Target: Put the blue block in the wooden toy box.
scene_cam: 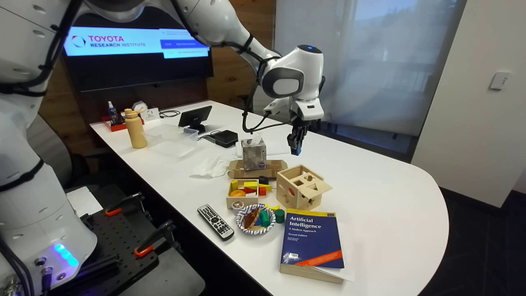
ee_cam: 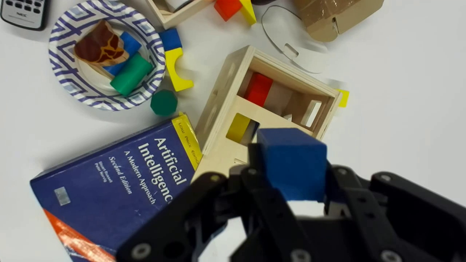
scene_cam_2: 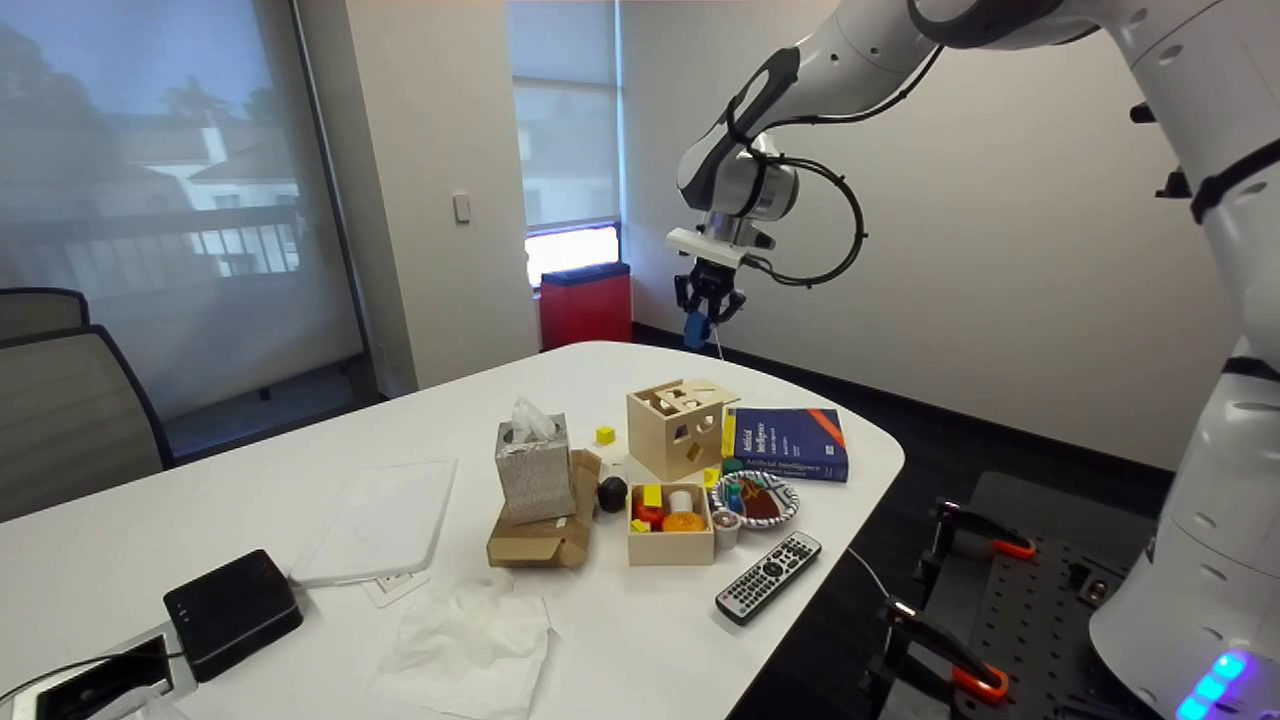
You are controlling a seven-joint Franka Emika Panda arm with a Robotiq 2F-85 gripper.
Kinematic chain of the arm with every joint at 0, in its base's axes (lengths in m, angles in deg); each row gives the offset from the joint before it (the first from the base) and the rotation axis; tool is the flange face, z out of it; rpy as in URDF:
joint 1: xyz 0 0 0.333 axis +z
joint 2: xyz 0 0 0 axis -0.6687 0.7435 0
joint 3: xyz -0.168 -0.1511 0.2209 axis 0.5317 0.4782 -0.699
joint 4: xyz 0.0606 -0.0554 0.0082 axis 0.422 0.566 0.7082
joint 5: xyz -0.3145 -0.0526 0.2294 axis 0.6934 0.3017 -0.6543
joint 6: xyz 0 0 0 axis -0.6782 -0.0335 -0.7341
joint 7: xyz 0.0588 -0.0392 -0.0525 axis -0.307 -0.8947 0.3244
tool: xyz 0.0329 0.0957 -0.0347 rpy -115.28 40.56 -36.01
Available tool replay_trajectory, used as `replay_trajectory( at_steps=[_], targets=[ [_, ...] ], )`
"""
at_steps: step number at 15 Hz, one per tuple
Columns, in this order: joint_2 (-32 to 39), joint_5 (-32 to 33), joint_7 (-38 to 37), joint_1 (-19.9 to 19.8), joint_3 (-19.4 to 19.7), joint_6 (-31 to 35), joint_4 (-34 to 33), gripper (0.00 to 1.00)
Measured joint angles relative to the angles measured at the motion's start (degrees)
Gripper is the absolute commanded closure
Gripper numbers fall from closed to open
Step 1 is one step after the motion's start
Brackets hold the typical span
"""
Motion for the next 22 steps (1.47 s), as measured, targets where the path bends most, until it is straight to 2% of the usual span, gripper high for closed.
replay_trajectory(
  at_steps=[9, 15, 22],
  targets=[
    [4.52, -0.28, -0.2, -0.14, 0.04, -0.21, -2.33, 0.91],
    [10.66, -1.0, -0.64, -1.11, 0.09, -1.9, -8.38, 0.91],
    [16.98, -1.08, -4.25, -2.35, 0.09, -6.94, -16.43, 0.91]
  ],
)
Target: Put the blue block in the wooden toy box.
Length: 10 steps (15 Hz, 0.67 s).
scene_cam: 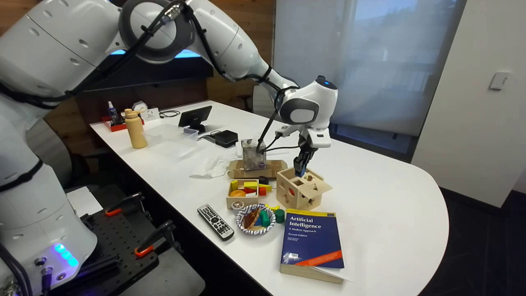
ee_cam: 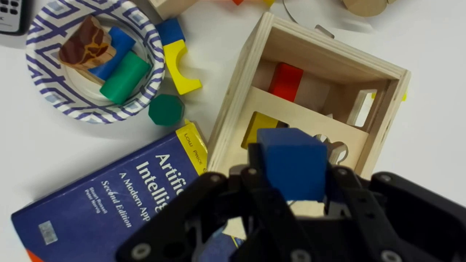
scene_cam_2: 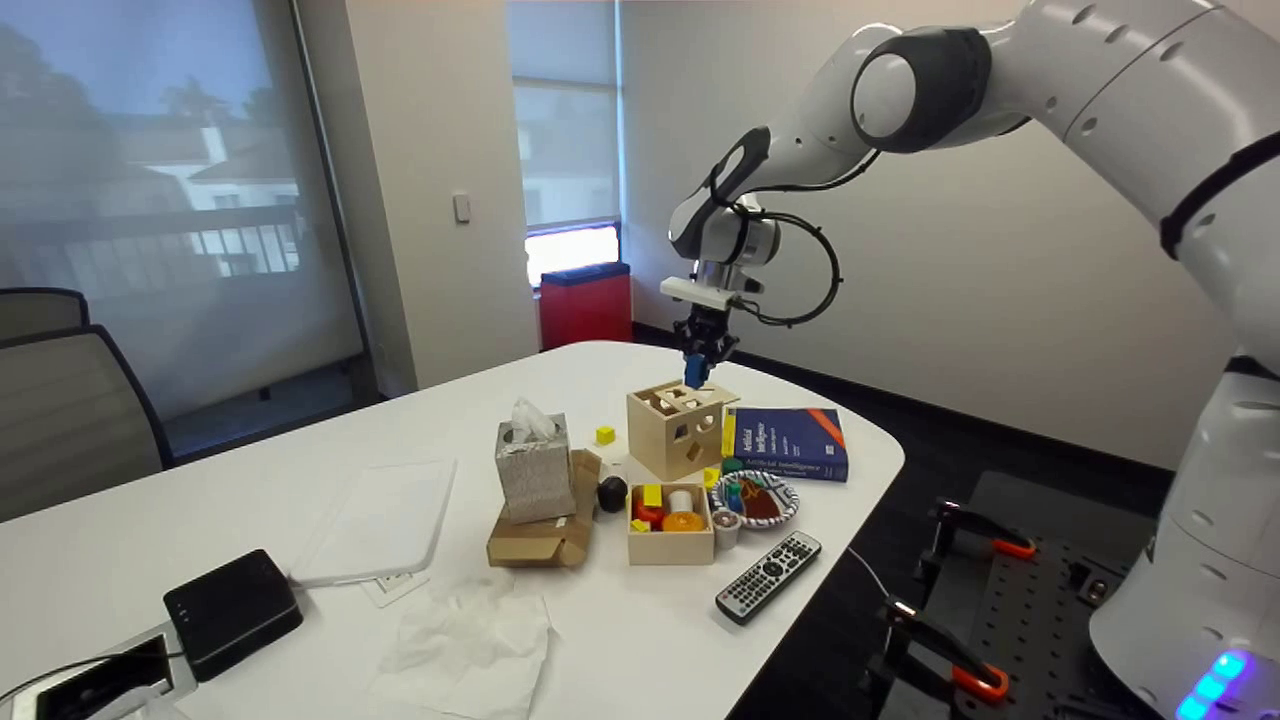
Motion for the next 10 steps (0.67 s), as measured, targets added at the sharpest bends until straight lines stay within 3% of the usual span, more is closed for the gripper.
replay_trajectory(
  at_steps=[10],
  targets=[
    [6.36, -0.09, -7.19, -1.53, -0.7, -2.78, -7.67, 0.91]
  ],
)
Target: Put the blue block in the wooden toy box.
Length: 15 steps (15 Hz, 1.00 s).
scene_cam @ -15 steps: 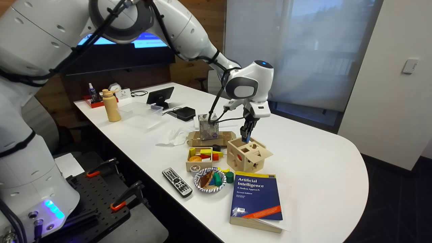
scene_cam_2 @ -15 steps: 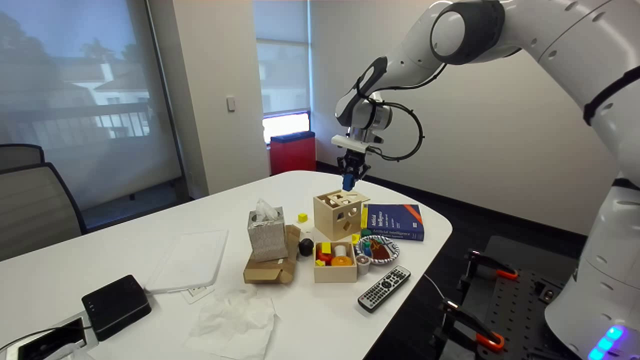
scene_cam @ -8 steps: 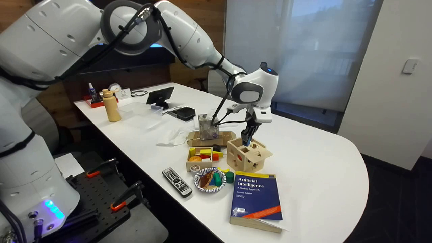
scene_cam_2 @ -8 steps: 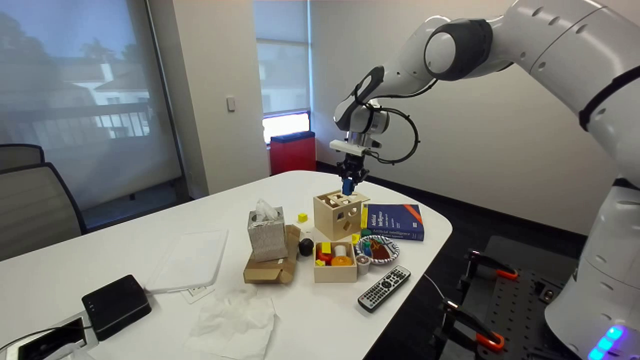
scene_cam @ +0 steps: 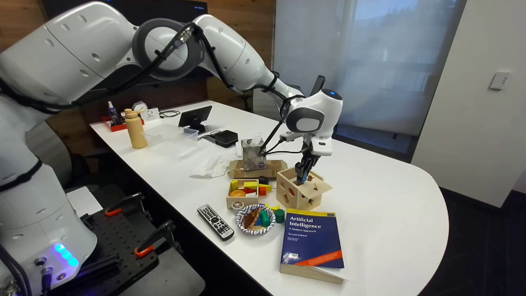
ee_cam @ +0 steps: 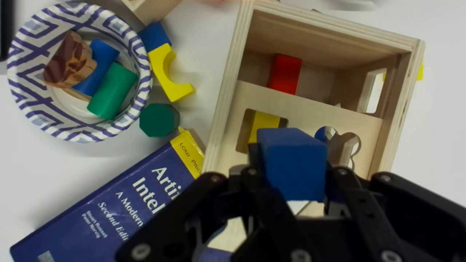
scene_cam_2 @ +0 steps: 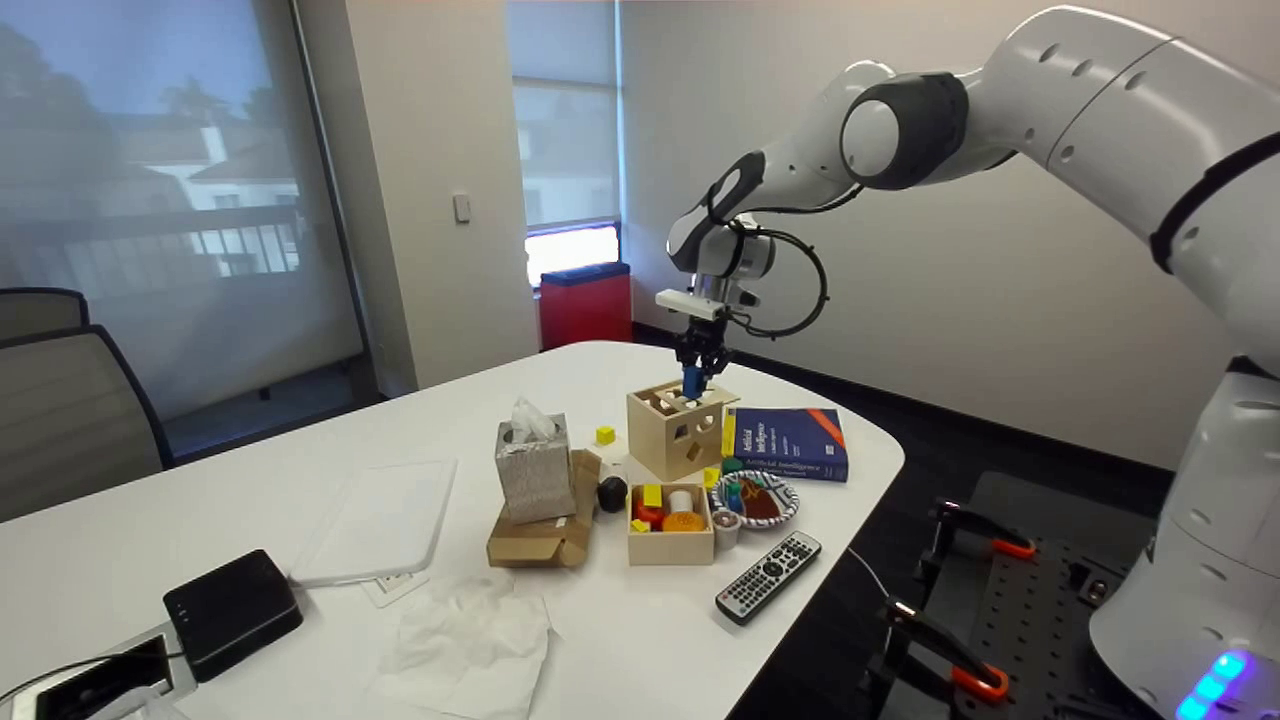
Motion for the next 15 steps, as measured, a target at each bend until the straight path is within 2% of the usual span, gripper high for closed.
replay_trajectory(
  at_steps=[7, 15],
  targets=[
    [2.28, -0.02, -1.63, -0.05, -0.34, -1.14, -2.83, 0.91],
    [2.44, -0.02, -4.22, -0.08, -0.34, -1.16, -2.95, 0.91]
  ],
)
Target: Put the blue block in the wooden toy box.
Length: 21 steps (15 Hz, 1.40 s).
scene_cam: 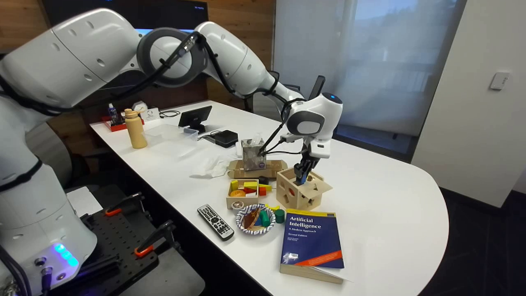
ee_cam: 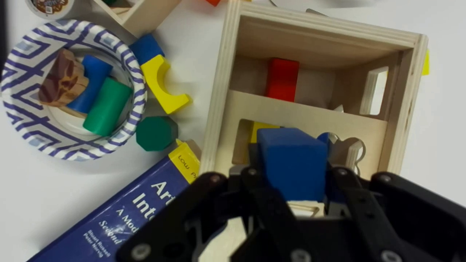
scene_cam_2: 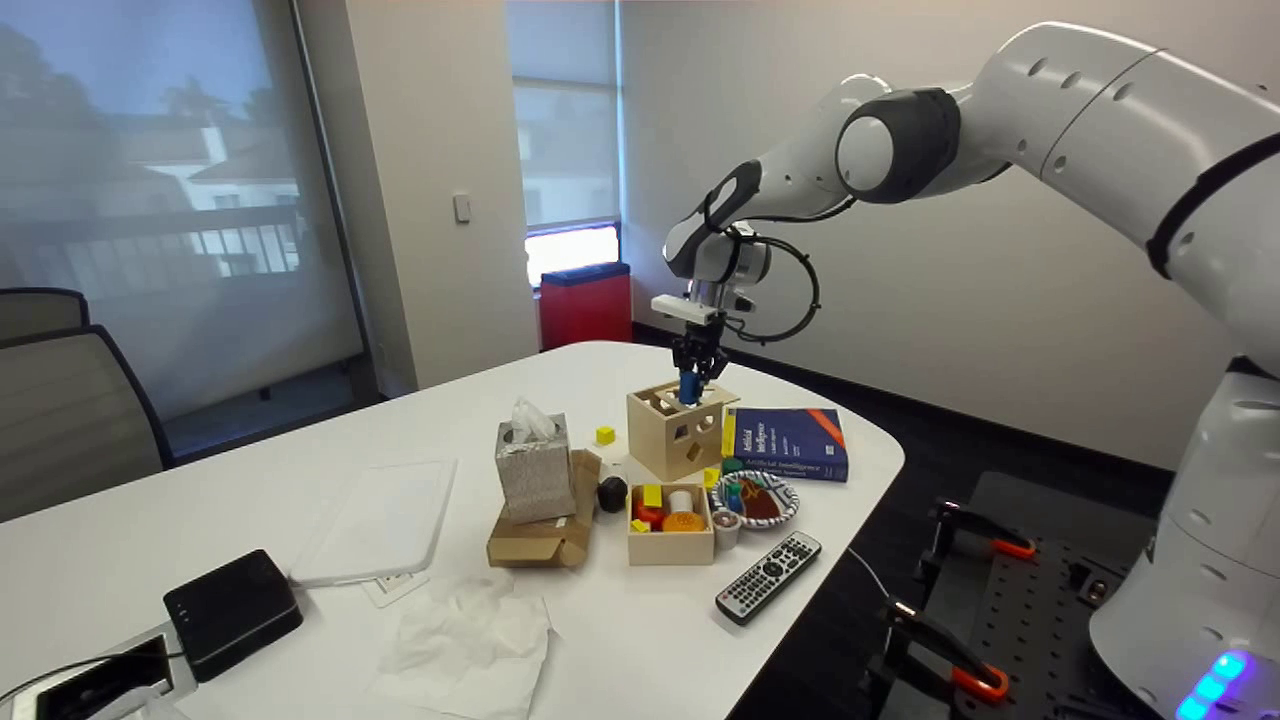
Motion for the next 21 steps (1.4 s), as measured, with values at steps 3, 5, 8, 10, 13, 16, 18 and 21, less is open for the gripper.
replay_trajectory(
  at_steps=[3, 5, 8, 10, 13, 16, 18, 21],
  targets=[
    [0.0, 0.0, -1.08, 0.0, 0.0, -0.02, 0.0, 0.91],
    [0.0, 0.0, -2.13, 0.0, 0.0, -0.05, 0.0, 0.91],
    [-0.01, 0.0, -3.95, 0.0, 0.0, -0.17, -0.02, 0.91],
    [-0.01, 0.0, -5.1, 0.0, 0.0, -0.49, -0.08, 0.91],
    [0.0, 0.01, -6.52, 0.01, 0.01, -1.69, -0.27, 0.91],
    [0.0, 0.06, -7.51, 0.14, 0.08, -2.56, -0.39, 0.91],
    [-0.01, 0.21, -8.46, 0.25, 0.14, -2.61, -0.4, 0.91],
    [0.0, 0.49, -10.14, 0.54, 0.61, -2.6, -0.43, 0.91]
  ],
)
